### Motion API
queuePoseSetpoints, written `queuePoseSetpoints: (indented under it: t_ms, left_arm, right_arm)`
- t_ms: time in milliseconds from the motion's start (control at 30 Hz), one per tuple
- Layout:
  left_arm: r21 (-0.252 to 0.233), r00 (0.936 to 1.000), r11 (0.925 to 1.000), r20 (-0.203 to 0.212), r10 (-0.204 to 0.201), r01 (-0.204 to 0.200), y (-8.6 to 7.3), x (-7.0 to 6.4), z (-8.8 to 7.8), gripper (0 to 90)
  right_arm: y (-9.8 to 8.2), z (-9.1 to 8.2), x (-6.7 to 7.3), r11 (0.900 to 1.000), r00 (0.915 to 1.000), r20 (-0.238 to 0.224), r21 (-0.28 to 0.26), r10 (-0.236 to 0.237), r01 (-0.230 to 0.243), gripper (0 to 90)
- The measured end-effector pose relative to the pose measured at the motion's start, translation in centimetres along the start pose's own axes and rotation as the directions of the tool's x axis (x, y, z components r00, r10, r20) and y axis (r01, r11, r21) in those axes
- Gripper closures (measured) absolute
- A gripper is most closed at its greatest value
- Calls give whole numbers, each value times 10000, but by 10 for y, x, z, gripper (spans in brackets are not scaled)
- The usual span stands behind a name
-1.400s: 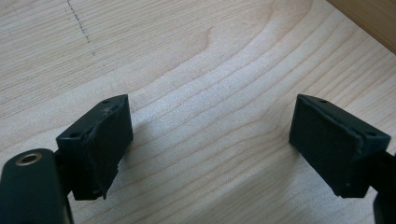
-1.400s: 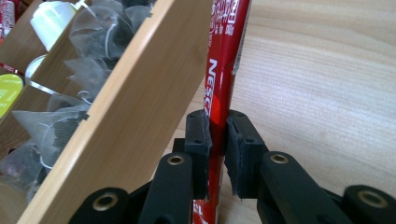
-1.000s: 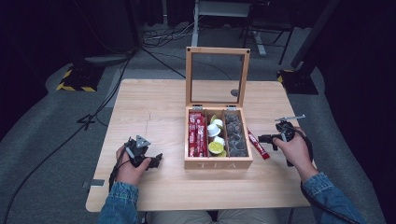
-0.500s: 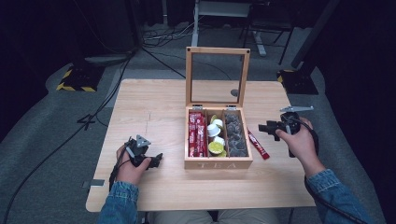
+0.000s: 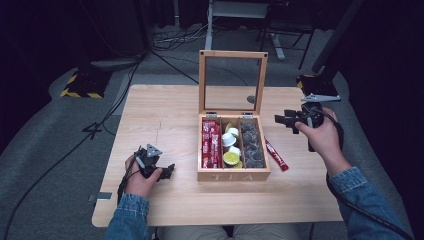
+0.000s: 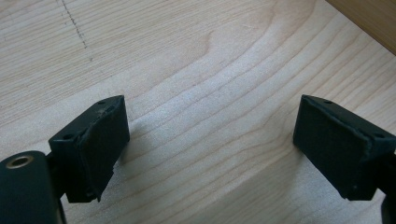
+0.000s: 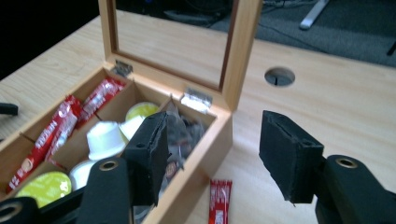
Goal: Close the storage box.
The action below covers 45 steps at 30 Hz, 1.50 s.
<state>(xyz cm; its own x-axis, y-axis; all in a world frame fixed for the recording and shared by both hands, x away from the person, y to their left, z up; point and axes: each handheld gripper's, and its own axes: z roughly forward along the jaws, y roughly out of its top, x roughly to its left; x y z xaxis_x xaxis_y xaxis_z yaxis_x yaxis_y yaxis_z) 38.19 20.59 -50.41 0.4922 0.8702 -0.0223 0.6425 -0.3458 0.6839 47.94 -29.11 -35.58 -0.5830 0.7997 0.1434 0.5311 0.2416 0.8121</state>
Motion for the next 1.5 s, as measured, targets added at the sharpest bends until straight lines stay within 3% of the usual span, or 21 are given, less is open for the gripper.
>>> queuePoseSetpoints:
  t_ms: [367,700,1067,1500]
  left_arm:
    - [-14,10000,10000,-29,14,-14,0,0,0,110]
    - [-4,10000,10000,-46,-5,5,0,0,0,109]
    - [-5,10000,10000,-45,-7,7,0,0,0,109]
    - [-12,10000,10000,-27,-26,26,0,0,0,108]
  right_arm:
    - [48,12,6,9964,9987,-222,-726,-460,443,390]
    - [75,27,5,9918,9974,-205,-1090,-687,660,368]
    - [102,50,-9,9861,9972,76,-1482,-748,751,367]
    - [122,74,-29,9845,9988,262,-1693,-420,458,370]
